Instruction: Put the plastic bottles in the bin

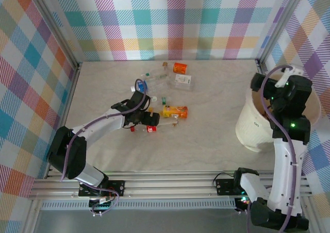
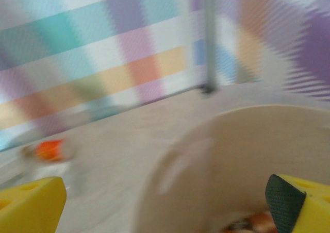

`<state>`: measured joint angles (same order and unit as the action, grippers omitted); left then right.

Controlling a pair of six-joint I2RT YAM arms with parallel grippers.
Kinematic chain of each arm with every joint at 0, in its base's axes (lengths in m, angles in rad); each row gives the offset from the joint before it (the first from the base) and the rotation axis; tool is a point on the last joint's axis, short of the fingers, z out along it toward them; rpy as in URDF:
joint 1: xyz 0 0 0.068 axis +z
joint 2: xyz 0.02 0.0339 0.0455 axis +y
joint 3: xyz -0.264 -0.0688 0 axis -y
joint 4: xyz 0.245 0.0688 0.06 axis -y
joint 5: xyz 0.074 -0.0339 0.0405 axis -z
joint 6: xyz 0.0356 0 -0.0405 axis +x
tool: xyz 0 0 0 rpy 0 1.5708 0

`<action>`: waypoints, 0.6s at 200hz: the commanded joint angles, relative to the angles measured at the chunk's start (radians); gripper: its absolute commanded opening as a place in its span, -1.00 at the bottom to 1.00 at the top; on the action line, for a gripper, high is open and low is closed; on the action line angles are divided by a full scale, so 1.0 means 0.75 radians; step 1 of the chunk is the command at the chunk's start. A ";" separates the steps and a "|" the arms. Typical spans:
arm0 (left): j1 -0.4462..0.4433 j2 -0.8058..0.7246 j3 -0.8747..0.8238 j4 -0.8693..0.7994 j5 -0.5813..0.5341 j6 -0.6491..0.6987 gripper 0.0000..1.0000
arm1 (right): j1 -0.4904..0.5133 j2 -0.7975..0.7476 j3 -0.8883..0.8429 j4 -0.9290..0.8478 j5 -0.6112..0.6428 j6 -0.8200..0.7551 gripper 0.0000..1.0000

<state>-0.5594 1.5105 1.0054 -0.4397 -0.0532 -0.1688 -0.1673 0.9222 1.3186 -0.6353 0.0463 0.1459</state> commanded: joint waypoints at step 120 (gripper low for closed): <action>-0.124 0.131 -0.111 0.172 0.176 0.111 0.95 | 0.627 0.342 0.021 0.238 -0.463 0.136 0.99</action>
<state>-0.6083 1.5909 0.9432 -0.3111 0.0402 -0.1020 0.2802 1.1667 1.3437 -0.5186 -0.3176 0.2169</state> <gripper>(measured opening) 0.978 0.996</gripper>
